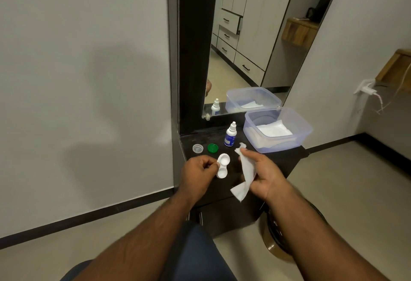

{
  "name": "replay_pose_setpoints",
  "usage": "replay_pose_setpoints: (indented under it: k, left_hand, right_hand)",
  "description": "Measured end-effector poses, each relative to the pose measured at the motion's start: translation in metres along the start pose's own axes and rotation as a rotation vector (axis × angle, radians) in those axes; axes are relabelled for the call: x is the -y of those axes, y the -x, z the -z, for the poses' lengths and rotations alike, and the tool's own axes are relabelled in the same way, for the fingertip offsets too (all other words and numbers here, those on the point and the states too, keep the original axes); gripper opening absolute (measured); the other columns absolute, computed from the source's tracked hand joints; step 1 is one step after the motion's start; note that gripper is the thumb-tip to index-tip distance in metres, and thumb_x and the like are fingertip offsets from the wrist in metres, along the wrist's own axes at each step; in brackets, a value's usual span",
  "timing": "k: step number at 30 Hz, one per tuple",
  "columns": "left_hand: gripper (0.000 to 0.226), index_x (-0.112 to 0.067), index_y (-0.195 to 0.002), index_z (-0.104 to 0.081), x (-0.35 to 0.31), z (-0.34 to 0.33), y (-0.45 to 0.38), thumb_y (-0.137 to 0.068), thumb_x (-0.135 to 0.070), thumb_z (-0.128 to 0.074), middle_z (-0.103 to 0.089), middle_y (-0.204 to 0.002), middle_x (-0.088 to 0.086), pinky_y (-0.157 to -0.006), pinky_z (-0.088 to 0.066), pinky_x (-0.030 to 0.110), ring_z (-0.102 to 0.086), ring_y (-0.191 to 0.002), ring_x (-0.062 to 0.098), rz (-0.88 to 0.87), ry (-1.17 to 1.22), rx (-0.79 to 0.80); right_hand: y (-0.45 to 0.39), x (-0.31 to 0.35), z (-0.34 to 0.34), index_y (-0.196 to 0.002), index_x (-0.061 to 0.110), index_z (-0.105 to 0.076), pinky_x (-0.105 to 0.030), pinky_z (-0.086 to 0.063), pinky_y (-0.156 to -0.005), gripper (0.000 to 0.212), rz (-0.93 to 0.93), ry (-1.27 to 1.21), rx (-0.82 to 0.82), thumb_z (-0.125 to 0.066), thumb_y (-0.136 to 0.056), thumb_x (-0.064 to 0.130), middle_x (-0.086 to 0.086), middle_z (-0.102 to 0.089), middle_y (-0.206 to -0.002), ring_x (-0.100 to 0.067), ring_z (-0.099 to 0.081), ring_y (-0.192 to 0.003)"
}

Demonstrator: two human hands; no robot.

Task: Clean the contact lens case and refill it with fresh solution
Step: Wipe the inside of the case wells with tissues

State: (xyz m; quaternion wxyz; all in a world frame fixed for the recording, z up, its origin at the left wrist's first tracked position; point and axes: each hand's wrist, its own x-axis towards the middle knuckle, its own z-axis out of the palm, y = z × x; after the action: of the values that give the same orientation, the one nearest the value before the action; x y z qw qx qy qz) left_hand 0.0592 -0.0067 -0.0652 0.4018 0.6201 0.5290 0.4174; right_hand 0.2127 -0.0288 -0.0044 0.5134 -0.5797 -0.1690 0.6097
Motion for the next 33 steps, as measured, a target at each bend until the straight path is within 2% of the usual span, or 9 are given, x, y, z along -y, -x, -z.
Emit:
replay_pose_setpoints:
  k: [1,4,8,14,19,22,24,29,33]
  left_hand:
    - [0.01,-0.019,-0.09,-0.073,0.0,0.0,0.0,-0.088,-0.016,-0.064,-0.07,-0.085,-0.006,-0.071,-0.053,0.021,-0.065,-0.08,0.009,0.003,0.024,-0.007]
    - [0.011,-0.021,-0.091,-0.07,-0.002,0.001,0.0,-0.091,-0.015,-0.061,-0.068,-0.083,-0.009,-0.074,-0.054,0.026,-0.064,-0.08,0.009,0.034,0.074,-0.025]
    - [0.011,-0.019,-0.092,-0.069,-0.005,0.001,0.001,-0.092,-0.015,-0.059,-0.066,-0.083,-0.011,-0.067,-0.051,0.016,-0.062,-0.076,0.005,0.041,0.081,-0.01]
    - [0.01,-0.023,-0.095,-0.069,-0.003,0.002,0.001,-0.092,-0.017,-0.061,-0.068,-0.088,-0.01,-0.077,-0.055,0.023,-0.065,-0.085,0.009,0.027,0.057,0.034]
    - [0.01,-0.016,-0.094,-0.071,-0.002,0.001,-0.001,-0.09,-0.014,-0.062,-0.071,-0.088,-0.001,-0.073,-0.053,0.024,-0.065,-0.082,0.014,0.017,0.038,0.024]
    - [0.01,-0.016,-0.091,-0.071,-0.003,0.003,-0.001,-0.09,-0.012,-0.062,-0.071,-0.086,0.001,-0.072,-0.053,0.026,-0.066,-0.082,0.017,0.011,0.05,0.05]
    - [0.011,-0.017,-0.089,-0.071,-0.004,0.003,-0.001,-0.09,-0.011,-0.062,-0.071,-0.085,0.002,-0.074,-0.054,0.029,-0.067,-0.082,0.019,0.009,0.054,0.064]
    - [0.012,-0.004,-0.083,-0.071,-0.002,0.005,-0.002,-0.089,-0.009,-0.062,-0.07,-0.078,0.014,-0.069,-0.054,0.04,-0.066,-0.073,0.027,-0.007,0.109,0.05]
    - [0.012,-0.007,-0.085,-0.072,0.0,0.004,-0.003,-0.089,-0.013,-0.063,-0.071,-0.078,0.011,-0.073,-0.056,0.044,-0.068,-0.077,0.03,0.013,0.119,0.038]
  right_hand:
    - [-0.002,0.001,0.003,-0.088,0.007,-0.068,-0.033,-0.05,-0.058,0.007,0.044,-0.012,-0.026,-0.067,-0.084,0.012,-0.014,-0.069,-0.069,-0.023,-0.065,-0.068]
    - [-0.008,-0.006,0.008,-0.095,0.008,-0.07,-0.045,-0.054,-0.085,0.017,0.12,0.073,-0.073,-0.073,-0.079,0.013,-0.02,-0.068,-0.1,-0.033,-0.065,-0.095]
    - [-0.014,-0.021,0.004,-0.096,0.008,-0.07,-0.046,-0.054,-0.085,0.017,0.144,0.169,-0.058,-0.073,-0.08,0.013,-0.019,-0.07,-0.099,-0.032,-0.066,-0.093]
    - [-0.021,-0.03,-0.001,-0.093,0.016,-0.072,-0.051,-0.051,-0.091,0.015,0.164,0.25,-0.057,-0.074,-0.079,0.017,-0.01,-0.072,-0.099,-0.031,-0.065,-0.098]
    - [-0.02,-0.03,-0.003,-0.089,0.016,-0.073,-0.045,-0.053,-0.09,0.008,0.274,0.334,-0.082,-0.071,-0.081,0.015,-0.006,-0.072,-0.094,-0.024,-0.065,-0.095]
    - [-0.02,-0.02,-0.009,-0.086,0.016,-0.072,-0.029,-0.052,-0.077,0.005,0.393,0.423,-0.049,-0.069,-0.083,0.012,-0.001,-0.071,-0.089,-0.017,-0.065,-0.089]
    - [-0.019,-0.011,-0.015,-0.086,0.016,-0.071,-0.02,-0.046,-0.07,0.006,0.503,0.58,-0.012,-0.068,-0.084,0.012,0.004,-0.069,-0.088,-0.009,-0.063,-0.087]
    - [-0.018,-0.003,-0.026,-0.097,0.015,-0.074,-0.021,-0.044,-0.077,0.016,0.74,1.118,0.122,-0.07,-0.082,0.021,0.01,-0.057,-0.087,-0.007,-0.056,-0.088]
    - [-0.016,0.006,-0.015,-0.096,0.015,-0.074,-0.012,-0.039,-0.073,0.017,0.78,0.987,0.16,-0.072,-0.081,0.021,0.003,-0.058,-0.099,-0.004,-0.055,-0.09]
